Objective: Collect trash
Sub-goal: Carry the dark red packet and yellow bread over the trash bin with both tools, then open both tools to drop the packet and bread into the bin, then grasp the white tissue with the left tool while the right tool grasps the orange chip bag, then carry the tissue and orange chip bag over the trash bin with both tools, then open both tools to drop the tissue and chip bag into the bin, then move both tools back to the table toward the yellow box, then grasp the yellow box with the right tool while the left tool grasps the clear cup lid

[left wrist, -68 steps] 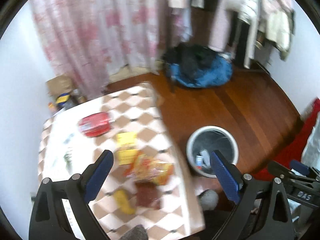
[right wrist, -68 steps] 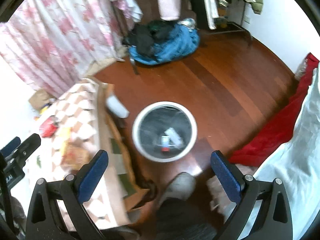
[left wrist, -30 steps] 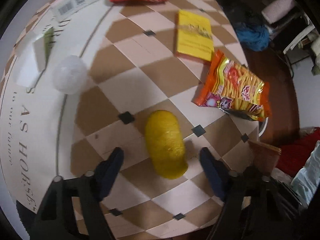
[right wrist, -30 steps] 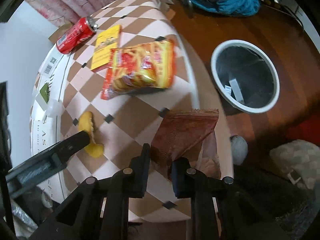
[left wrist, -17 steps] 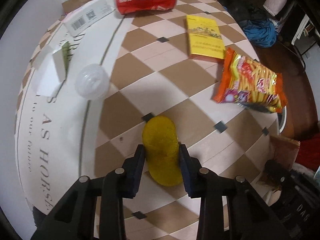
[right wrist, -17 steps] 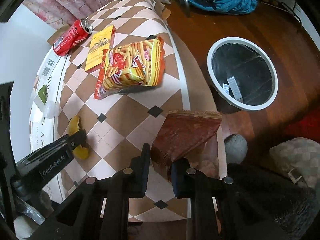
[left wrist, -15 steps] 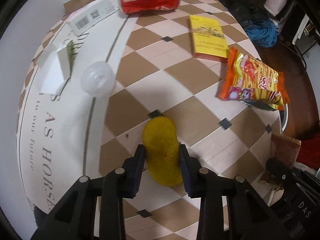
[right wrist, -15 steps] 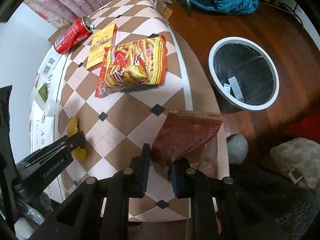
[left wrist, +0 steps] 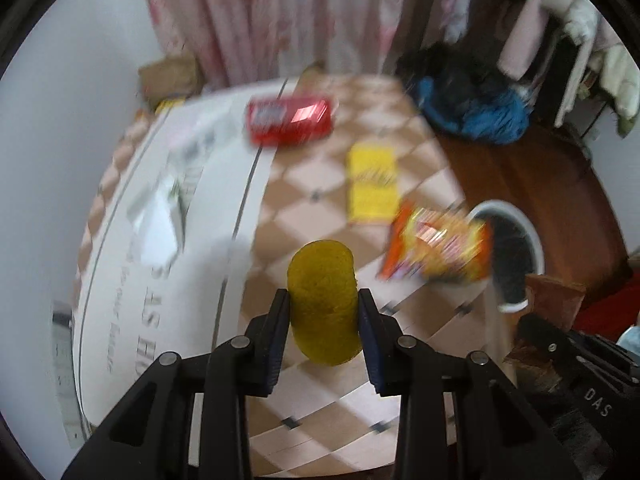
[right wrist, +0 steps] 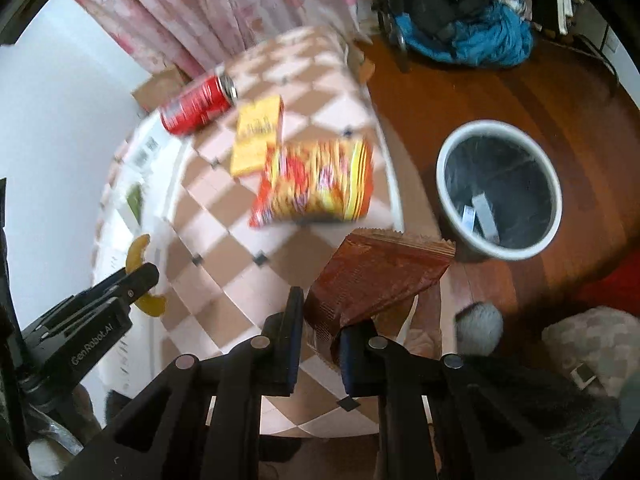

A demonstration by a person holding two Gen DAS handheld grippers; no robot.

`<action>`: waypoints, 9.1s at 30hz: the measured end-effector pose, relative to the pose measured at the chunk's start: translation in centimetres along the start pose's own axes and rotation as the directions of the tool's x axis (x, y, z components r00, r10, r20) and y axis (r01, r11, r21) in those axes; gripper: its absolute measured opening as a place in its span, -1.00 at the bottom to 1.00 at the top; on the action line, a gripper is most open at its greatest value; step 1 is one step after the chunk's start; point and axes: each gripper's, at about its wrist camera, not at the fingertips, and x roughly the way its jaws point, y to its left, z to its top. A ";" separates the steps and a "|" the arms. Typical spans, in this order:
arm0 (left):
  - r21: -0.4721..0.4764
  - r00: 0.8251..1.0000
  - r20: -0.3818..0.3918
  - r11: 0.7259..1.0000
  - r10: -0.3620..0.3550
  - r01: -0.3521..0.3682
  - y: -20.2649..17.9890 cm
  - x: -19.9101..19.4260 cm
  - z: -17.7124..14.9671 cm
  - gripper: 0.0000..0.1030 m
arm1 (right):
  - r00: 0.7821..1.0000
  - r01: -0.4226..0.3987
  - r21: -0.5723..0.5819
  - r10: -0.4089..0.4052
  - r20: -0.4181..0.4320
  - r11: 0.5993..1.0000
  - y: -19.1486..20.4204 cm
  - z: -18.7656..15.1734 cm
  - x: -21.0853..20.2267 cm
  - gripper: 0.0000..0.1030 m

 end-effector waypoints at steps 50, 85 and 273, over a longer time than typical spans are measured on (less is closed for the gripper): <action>0.290 0.970 -0.240 0.951 -0.038 0.110 -27.9 19.4 9.6 0.88 | 0.943 0.328 0.259 -0.296 -0.156 0.909 -32.2 9.9 10.2 1.00; 0.097 0.991 0.137 0.995 -0.008 -0.006 -11.7 -3.7 9.6 0.89 | 0.956 0.185 0.229 -0.228 0.182 0.956 -14.7 8.6 -14.4 1.00; -0.244 0.978 -0.174 0.958 0.112 -0.153 18.0 12.5 2.6 0.89 | 0.946 0.202 -0.267 -0.258 -0.197 0.942 13.9 12.4 17.4 0.17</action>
